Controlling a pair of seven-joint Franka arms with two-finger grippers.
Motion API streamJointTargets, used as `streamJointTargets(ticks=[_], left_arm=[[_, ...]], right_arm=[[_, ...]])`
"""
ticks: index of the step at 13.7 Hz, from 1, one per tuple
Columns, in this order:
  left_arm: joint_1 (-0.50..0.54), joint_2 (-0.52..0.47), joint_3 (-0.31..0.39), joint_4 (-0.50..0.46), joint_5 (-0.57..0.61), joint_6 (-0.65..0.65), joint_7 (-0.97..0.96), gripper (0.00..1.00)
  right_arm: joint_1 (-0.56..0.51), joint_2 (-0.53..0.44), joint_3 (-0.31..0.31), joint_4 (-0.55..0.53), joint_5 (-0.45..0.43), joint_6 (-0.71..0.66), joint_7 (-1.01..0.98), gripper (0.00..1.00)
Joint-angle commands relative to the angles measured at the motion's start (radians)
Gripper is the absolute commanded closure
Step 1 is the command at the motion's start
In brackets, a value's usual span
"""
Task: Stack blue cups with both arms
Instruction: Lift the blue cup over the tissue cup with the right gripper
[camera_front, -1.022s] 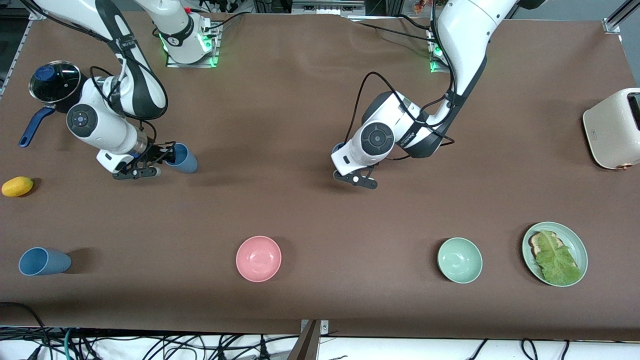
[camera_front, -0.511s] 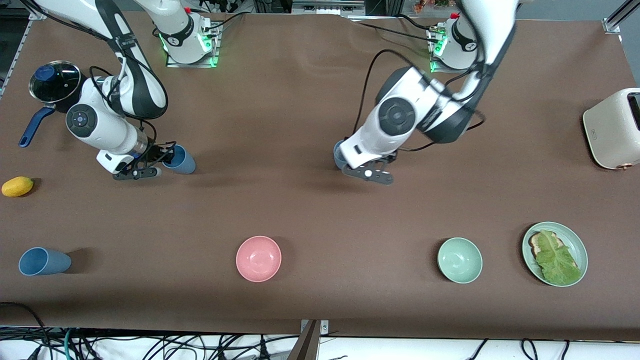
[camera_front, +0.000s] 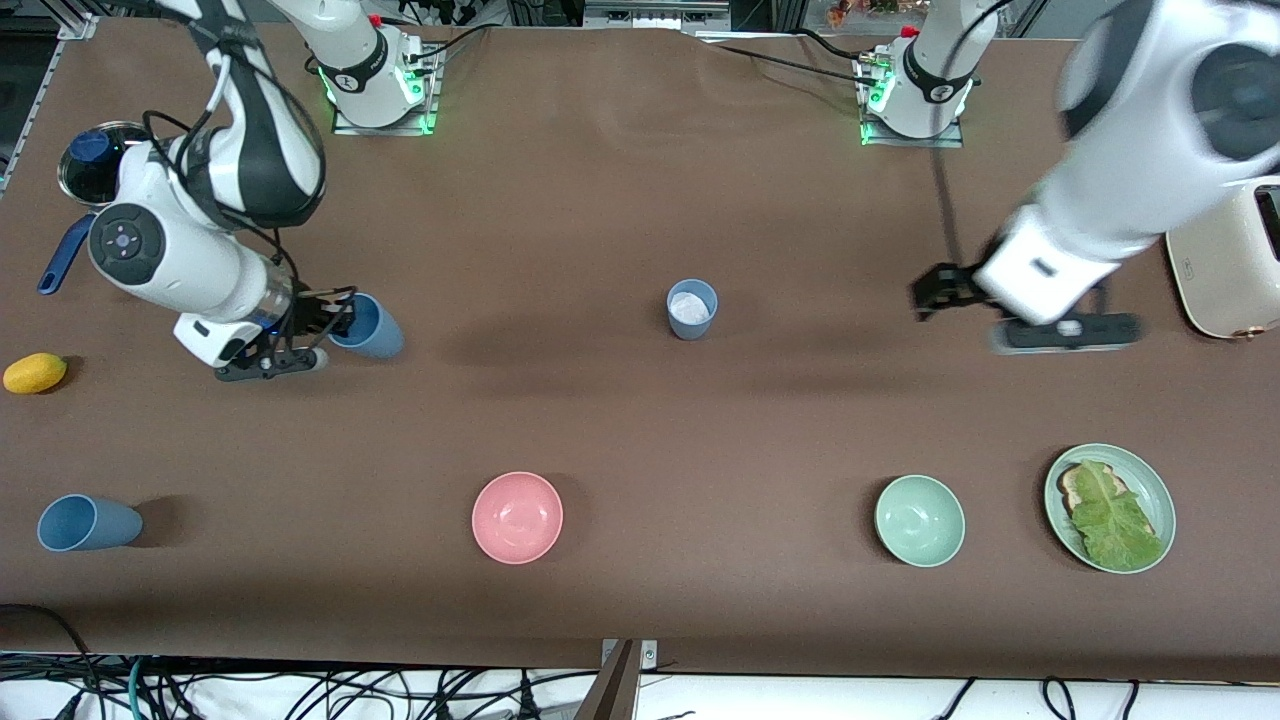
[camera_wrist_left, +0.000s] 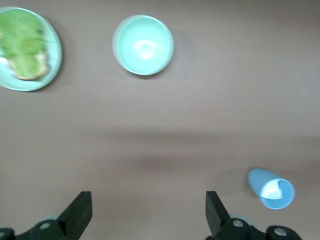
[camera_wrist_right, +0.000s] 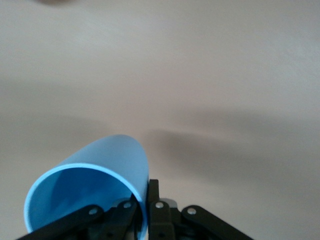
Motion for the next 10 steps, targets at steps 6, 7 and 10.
streamJointTargets(ticks=[6,7,10], left_arm=[[-0.049,-0.253,0.170,-0.256,0.005,0.077,0.174,0.00],[-0.058,-0.256,0.164,-0.248,0.007,0.063,0.171,0.00],[-0.057,-0.243,0.159,-0.214,0.005,-0.003,0.174,0.00]], right_arm=[[0.371,0.179,0.076,0.382,0.026,-0.109,0.617,1.00],[0.446,0.202,0.074,0.408,0.017,-0.100,0.729,1.00],[0.594,0.265,0.073,0.463,-0.068,-0.080,0.967,1.00]])
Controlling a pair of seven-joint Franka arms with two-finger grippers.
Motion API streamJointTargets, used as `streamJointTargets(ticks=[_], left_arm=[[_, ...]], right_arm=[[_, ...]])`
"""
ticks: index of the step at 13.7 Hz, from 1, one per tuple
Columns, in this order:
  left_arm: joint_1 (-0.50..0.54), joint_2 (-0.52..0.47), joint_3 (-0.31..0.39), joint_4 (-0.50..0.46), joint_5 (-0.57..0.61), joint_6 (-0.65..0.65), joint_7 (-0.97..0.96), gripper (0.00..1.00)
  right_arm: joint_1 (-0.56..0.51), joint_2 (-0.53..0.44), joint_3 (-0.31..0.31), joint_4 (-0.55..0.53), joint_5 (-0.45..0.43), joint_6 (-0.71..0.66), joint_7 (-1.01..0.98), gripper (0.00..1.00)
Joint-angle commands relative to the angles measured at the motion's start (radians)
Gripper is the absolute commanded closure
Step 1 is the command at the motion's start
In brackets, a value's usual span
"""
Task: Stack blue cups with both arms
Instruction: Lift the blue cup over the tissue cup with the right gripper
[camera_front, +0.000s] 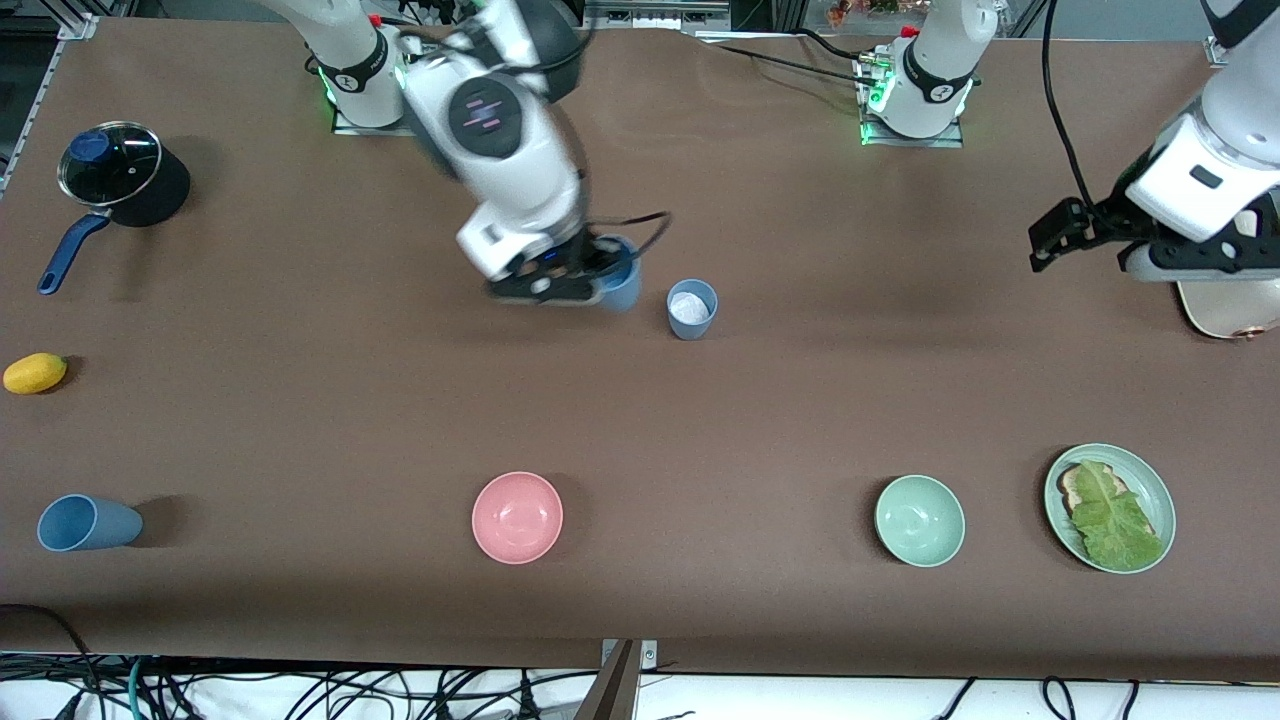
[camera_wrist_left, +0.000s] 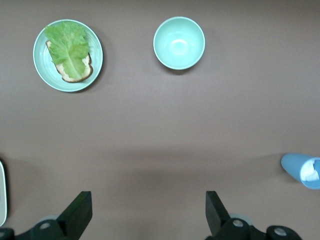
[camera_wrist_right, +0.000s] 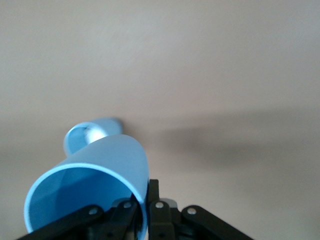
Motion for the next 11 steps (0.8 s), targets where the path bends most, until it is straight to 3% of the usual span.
streamJointTargets(ticks=[1,4,11], left_arm=[[-0.008,-0.019,0.008,-0.019,0.005,-0.013,0.018,0.00],[-0.006,-0.019,0.008,-0.018,0.005,-0.013,0.026,0.00],[-0.005,-0.017,0.006,-0.009,0.005,-0.035,0.026,0.00]], right_arm=[[0.099,0.087,-0.011,0.106,-0.066,-0.007,0.170,1.00],[0.133,0.147,-0.011,0.162,-0.074,-0.002,0.212,1.00],[0.164,0.190,-0.013,0.160,-0.111,0.029,0.260,1.00]])
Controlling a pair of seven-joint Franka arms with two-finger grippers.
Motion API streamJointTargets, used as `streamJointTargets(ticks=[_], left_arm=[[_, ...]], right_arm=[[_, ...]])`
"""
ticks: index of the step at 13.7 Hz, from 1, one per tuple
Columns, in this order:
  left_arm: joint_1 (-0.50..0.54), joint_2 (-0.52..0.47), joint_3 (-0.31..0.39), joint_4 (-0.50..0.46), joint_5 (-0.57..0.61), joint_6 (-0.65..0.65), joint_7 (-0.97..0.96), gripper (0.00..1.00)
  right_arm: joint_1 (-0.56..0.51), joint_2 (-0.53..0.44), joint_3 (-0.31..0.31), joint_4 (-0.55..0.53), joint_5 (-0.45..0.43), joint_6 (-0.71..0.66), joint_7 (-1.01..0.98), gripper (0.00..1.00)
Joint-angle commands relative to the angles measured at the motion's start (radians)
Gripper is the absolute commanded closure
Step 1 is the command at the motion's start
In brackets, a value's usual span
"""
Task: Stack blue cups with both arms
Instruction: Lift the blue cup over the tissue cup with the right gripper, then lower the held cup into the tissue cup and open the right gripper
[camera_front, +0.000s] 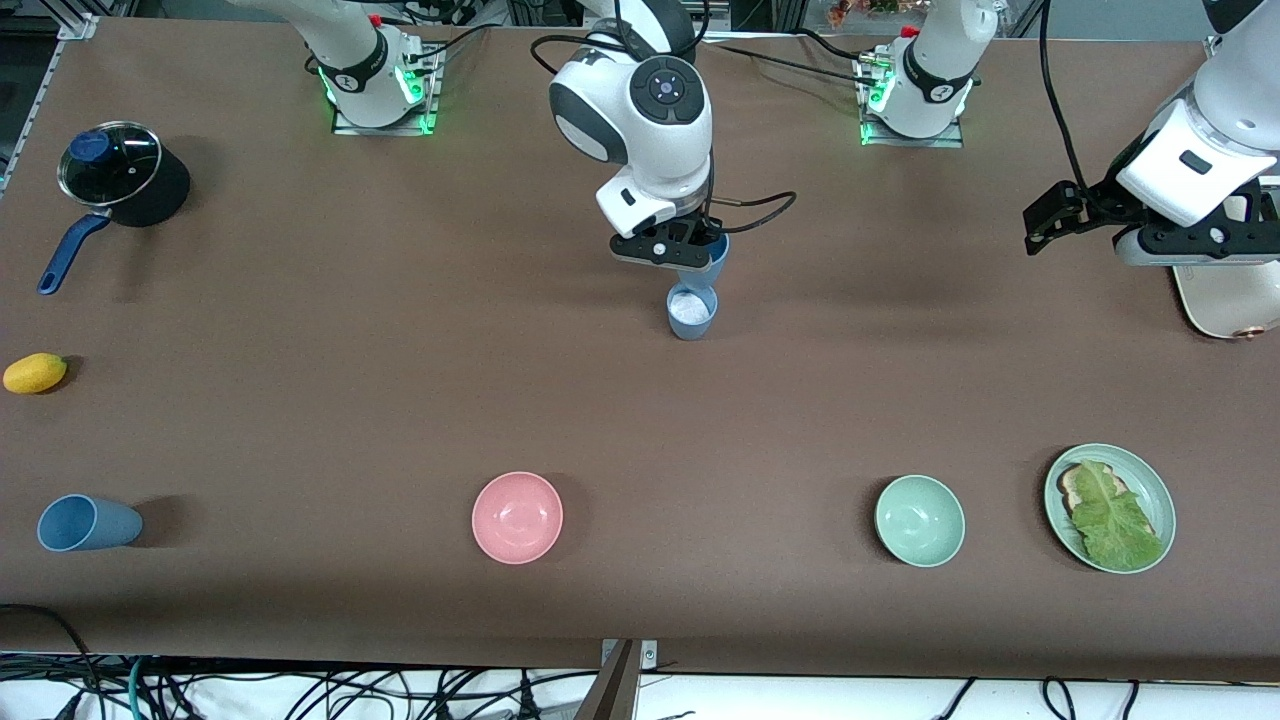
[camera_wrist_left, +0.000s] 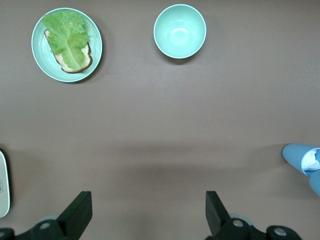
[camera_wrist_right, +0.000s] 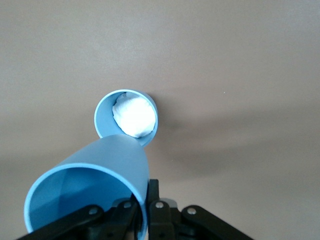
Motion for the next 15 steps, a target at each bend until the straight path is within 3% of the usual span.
streamJointTargets(ticks=[1,5,15], left_arm=[[-0.008,-0.011,0.000,0.002,0.005,-0.012,0.025,0.00],[-0.008,-0.011,-0.004,0.003,0.005,-0.014,0.026,0.00],[-0.010,-0.011,-0.004,0.003,0.005,-0.015,0.026,0.00]], right_arm=[[0.014,0.024,-0.008,0.038,-0.020,-0.010,0.021,1.00],[0.014,0.055,-0.008,0.038,-0.057,-0.001,0.018,1.00],[-0.002,0.062,-0.014,0.062,-0.055,0.030,-0.017,1.00]])
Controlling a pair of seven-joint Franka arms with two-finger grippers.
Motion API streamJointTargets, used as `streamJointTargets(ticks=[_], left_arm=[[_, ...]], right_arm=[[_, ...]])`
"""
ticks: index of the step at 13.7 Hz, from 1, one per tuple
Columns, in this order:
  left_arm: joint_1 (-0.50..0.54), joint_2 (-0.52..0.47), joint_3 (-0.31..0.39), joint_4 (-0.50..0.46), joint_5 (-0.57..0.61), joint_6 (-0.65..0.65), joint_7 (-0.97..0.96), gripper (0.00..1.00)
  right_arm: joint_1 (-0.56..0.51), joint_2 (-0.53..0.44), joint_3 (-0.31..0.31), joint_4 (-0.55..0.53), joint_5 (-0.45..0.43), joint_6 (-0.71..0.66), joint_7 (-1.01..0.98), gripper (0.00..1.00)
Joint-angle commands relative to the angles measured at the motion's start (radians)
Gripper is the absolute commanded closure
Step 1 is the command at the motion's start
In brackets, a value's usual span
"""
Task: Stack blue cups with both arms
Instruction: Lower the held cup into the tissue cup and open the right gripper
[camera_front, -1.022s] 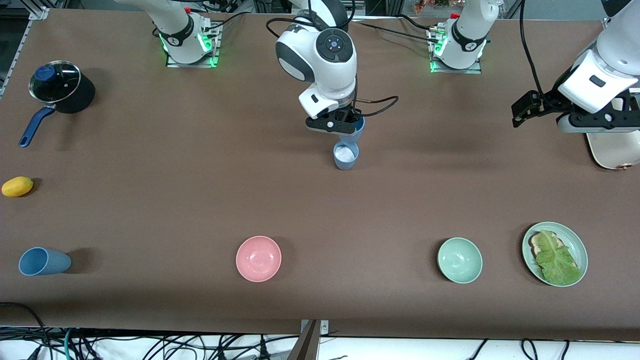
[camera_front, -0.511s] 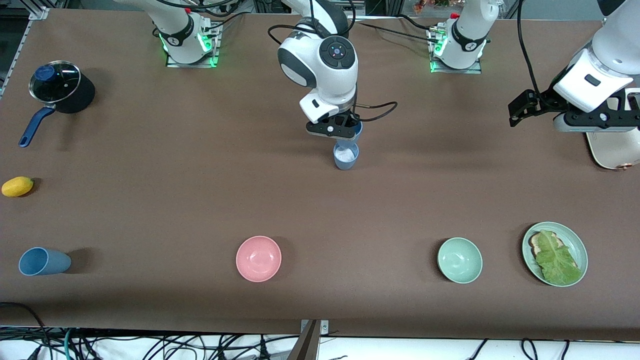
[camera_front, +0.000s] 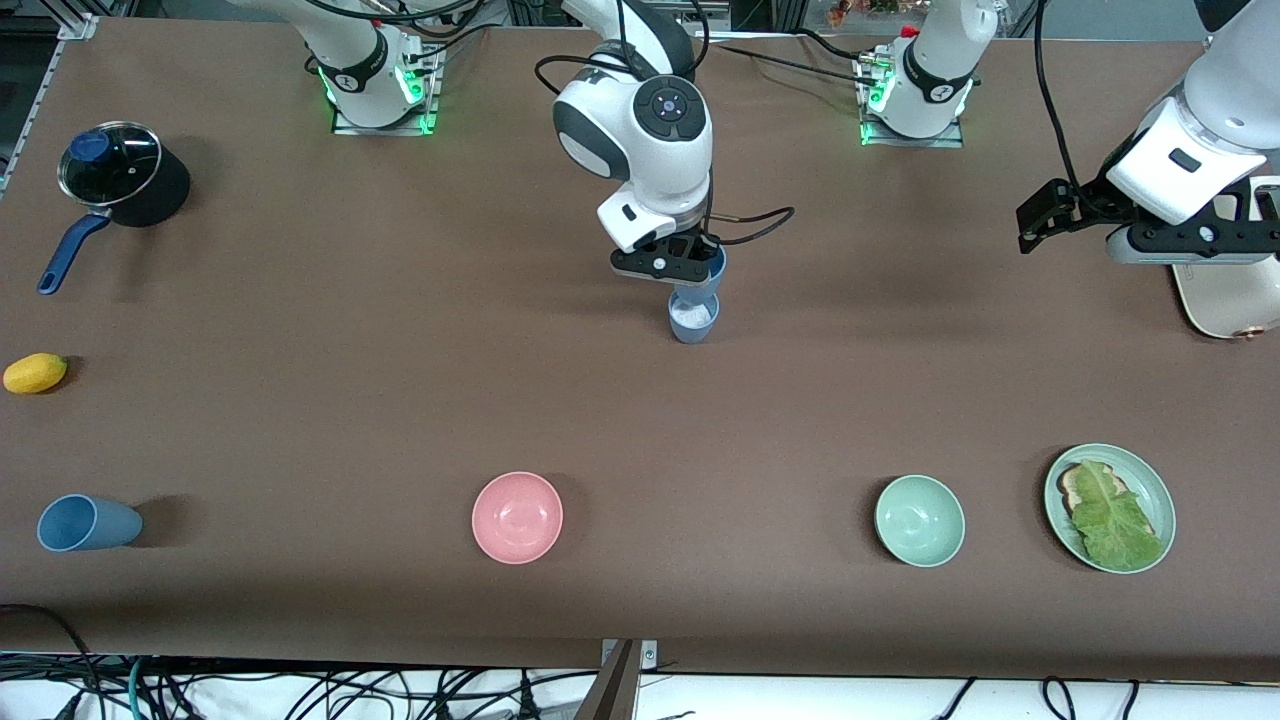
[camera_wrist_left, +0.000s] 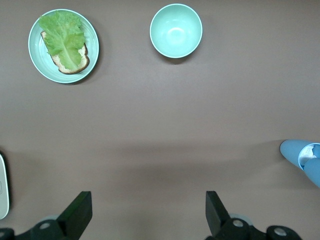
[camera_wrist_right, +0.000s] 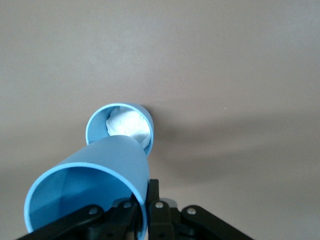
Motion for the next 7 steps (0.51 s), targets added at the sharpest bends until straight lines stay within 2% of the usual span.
streamJointTargets(ticks=[1,7], left_arm=[[-0.003,-0.011,0.003,0.003,0.005,-0.015,0.025,0.00],[-0.003,-0.011,0.003,0.003,0.005,-0.015,0.025,0.00]], right_arm=[[0.001,0.030,-0.001,0.051,-0.016,-0.008,-0.011,1.00],[0.002,0.014,-0.002,0.058,-0.013,-0.049,-0.013,1.00]])
